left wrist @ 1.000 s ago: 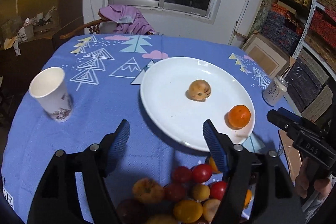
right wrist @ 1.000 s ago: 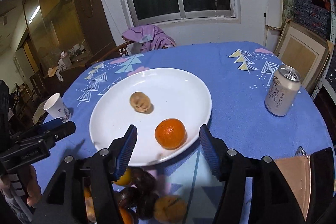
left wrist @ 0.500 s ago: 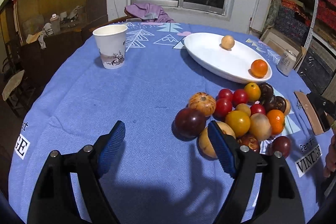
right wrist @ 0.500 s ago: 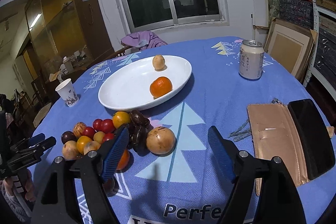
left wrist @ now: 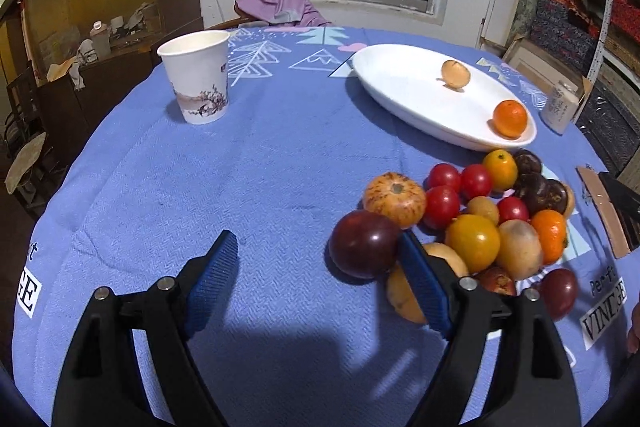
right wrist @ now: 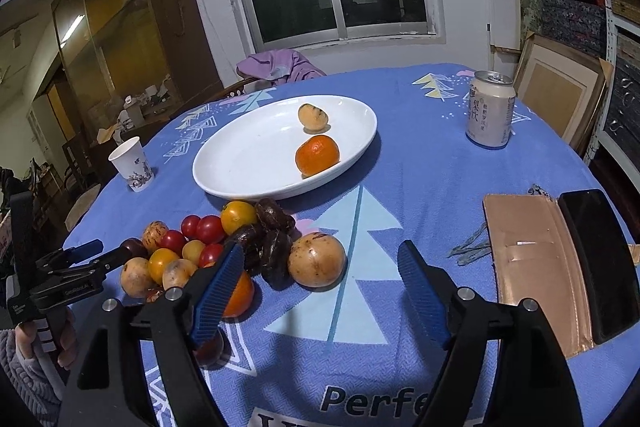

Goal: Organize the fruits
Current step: 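Move the left tool back to the pile and grasp the dark red plum, then lift the red plum with the left tool while the right tool grasps a pale round fruit, then lower both fruits onto the white plate and open both tools, then grasp the large pale fruit with the left tool while the right tool grasps a red plum, then carry both fruits onto the white plate and open both tools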

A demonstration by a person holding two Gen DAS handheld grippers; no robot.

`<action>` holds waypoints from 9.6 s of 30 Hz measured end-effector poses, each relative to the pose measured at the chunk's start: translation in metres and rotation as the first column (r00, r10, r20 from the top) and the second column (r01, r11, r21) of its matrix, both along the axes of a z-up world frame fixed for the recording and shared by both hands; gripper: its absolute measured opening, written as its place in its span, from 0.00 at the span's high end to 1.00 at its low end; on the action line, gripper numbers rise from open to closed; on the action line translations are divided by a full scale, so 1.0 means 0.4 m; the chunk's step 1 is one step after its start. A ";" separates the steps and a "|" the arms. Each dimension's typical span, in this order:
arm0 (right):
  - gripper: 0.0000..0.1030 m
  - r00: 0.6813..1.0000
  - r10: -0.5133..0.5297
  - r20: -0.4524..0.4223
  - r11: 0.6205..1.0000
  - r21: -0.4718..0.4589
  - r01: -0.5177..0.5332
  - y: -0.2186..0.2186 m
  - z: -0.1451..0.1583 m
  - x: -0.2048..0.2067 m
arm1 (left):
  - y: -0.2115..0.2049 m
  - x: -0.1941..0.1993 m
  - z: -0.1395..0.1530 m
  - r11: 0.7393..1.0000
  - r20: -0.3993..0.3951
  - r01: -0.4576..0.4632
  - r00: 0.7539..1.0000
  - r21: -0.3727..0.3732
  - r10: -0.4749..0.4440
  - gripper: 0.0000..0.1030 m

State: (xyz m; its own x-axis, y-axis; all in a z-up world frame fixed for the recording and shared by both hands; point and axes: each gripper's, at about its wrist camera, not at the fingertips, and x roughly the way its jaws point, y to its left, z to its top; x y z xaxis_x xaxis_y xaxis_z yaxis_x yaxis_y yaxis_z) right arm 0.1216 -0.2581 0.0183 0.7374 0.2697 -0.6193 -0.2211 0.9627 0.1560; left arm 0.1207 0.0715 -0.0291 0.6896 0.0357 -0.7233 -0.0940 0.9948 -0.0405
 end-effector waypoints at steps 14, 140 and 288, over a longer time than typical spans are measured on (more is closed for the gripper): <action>0.22 1.000 -0.010 -0.008 1.000 0.009 0.010 -0.009 0.000 0.002 | -0.004 -0.023 0.009 0.996 0.027 0.004 1.000 0.086 -0.006 0.15; 0.39 0.996 -0.018 -0.083 1.000 -0.024 0.016 0.116 -0.006 0.493 | -0.126 0.449 0.049 0.974 -0.021 0.099 0.994 -0.206 -0.106 0.50; 0.61 0.985 0.172 0.024 0.985 0.018 -0.172 0.177 0.186 0.282 | -0.143 0.325 0.264 0.999 0.145 0.041 0.988 0.017 -0.043 0.55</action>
State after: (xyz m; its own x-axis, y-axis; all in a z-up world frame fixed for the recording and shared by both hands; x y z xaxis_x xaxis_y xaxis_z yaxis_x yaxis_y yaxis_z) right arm 0.2344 -0.1874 0.0927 0.6924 0.4059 -0.5965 -0.3868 0.9067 0.1680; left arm 0.2507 0.0142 0.0764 0.7887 0.0139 -0.6147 -0.0464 0.9982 -0.0370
